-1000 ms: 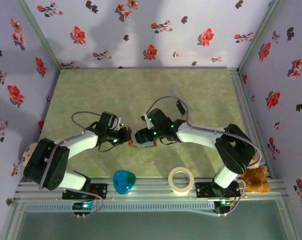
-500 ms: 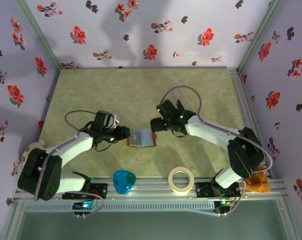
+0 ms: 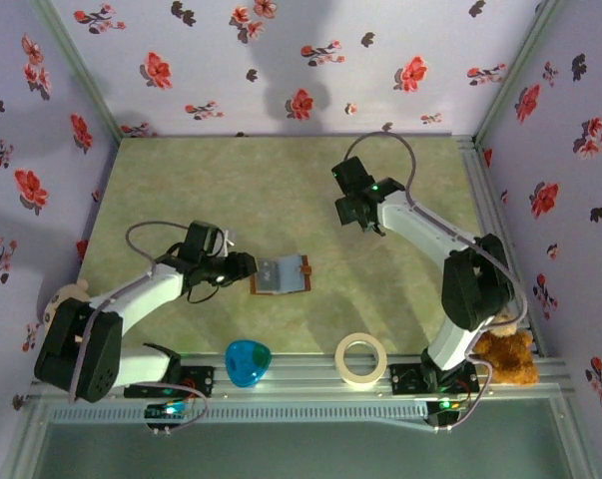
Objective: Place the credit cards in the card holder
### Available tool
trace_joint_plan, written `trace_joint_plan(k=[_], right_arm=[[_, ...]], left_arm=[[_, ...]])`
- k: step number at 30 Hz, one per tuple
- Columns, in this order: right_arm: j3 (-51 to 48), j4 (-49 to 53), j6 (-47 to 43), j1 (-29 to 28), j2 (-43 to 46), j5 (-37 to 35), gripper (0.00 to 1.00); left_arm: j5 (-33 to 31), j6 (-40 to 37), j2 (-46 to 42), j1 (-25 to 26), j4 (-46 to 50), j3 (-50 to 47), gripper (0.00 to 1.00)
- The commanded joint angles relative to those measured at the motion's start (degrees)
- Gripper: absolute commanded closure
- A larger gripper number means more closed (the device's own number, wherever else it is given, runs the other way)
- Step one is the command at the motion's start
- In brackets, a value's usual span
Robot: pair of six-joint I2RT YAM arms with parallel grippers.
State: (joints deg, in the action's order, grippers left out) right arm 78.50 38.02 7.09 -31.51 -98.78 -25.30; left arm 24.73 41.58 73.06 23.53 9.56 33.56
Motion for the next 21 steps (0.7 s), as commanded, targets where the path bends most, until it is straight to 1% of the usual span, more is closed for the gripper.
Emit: trace_joint_plan(k=[1,3,8,13,19,21], right_arm=[[1.4,4.0,-5.4,0.4,-2.5,-6.5,0.15],[1.6,4.3,-6.0,0.7,-4.1,-8.9,0.15],[2.3,5.0,-6.1,1.0,-6.6,-10.9,0.15],[2.2,4.5,-5.6,0.9,-5.8,-11.6,0.24],[1.1,3.4,-4.7,0.9,-4.0,-12.8,0.37],[1.1,3.6,-4.2,0.9,-3.8,-12.6,0.45]], left_arm=[[-0.9,-1.6,-2.6,-0.7,1.8,-1.4,0.58],[-1.4,-2.3,-3.0,-0.9,2.4,-1.5,0.58],[-1.2,-3.0,-3.3,-1.1,3.5,-1.3,0.59],[-1.2,-3.5,-3.8,-1.3,3.8,-1.6,0.60],[-1.3,-3.9,-4.8,-1.3,3.8,-2.4,0.61],[-1.3,-3.7,-4.9,-1.4,3.9,-2.6,0.61]])
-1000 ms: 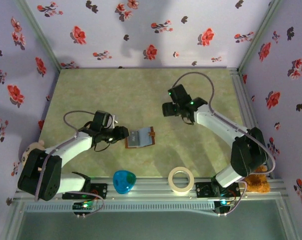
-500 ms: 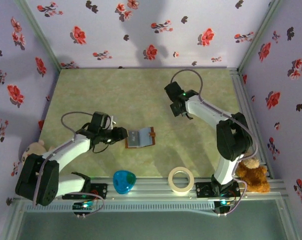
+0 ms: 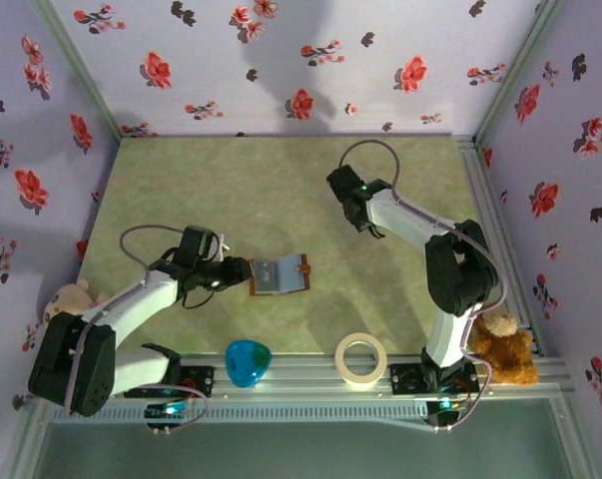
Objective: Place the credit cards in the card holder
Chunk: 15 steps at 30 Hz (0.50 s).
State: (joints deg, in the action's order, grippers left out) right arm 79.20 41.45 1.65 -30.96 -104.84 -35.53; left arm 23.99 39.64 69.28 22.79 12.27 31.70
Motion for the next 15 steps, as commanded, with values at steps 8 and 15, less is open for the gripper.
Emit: trace_joint_plan(k=[8,15], right_arm=[[0.3,0.3,1.4,0.3,3.3,-2.2,0.71],[0.0,0.1,1.7,0.3,4.1,-0.9,0.93]], left_arm=[[-0.2,-1.8,-1.6,-0.7,1.6,-0.1,0.62],[0.7,-1.9,-2.0,-0.7,1.1,0.1,0.63]])
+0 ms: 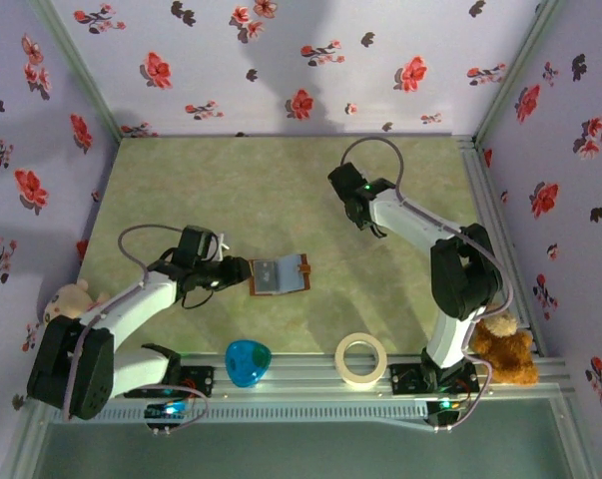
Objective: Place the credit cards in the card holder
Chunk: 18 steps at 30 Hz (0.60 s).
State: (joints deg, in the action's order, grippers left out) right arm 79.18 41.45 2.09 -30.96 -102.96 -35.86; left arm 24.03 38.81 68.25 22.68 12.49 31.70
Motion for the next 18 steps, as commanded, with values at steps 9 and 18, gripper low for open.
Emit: trace_joint_plan(k=[9,18], right_arm=[[-1.1,-1.2,3.7,0.3,7.3,9.5,1.00],[-8.0,-8.8,13.1,0.2,18.5,35.9,1.00]], left_arm=[[1.7,-0.7,-1.2,-0.7,1.6,1.1,0.64],[3.4,0.3,-2.1,-0.7,2.5,0.4,0.63]])
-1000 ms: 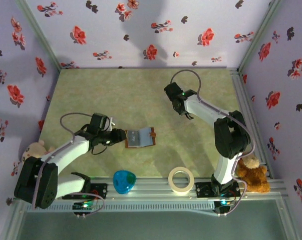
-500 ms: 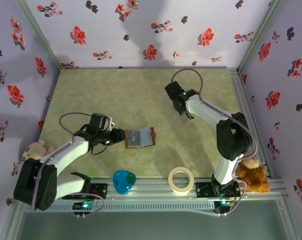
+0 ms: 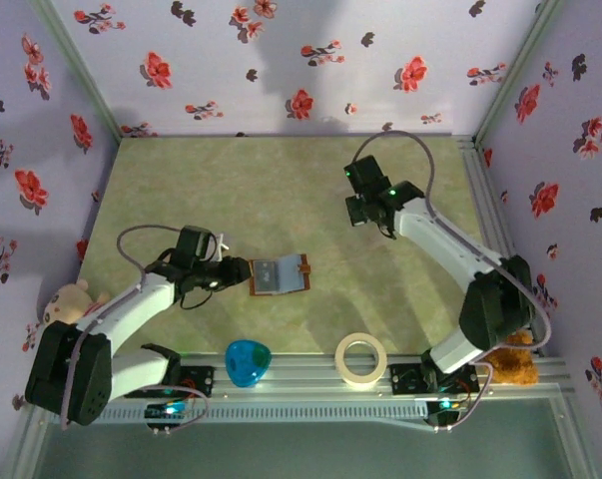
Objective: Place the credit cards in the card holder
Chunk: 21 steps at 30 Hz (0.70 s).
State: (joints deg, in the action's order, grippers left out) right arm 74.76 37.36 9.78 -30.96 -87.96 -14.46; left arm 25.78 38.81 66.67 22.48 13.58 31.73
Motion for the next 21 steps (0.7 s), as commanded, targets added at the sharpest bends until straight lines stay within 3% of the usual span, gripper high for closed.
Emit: trace_joint_plan(k=[1,5,8,15,21], right_arm=[[-5.1,-6.7,6.4,0.1,4.2,19.6,1.00],[-9.8,-13.4,11.2,-1.6,3.3,40.8,1.00],[-12.3,-16.3,13.9,-3.6,0.8,50.0,1.00],[-14.6,-16.7,15.0,-3.9,-6.9,61.7,1.00],[-13.4,-13.2,13.2,-3.4,-12.4,61.6,1.00]], left_arm=[[1.8,0.2,-0.1,-0.6,1.4,0.4,0.64],[4.0,0.4,2.4,-0.5,0.0,0.6,0.71],[4.6,0.2,4.6,-0.6,-1.1,0.9,0.72],[5.1,0.3,10.7,-0.4,-3.1,1.6,0.77],[3.6,0.6,13.5,-0.5,-4.0,1.6,0.82]])
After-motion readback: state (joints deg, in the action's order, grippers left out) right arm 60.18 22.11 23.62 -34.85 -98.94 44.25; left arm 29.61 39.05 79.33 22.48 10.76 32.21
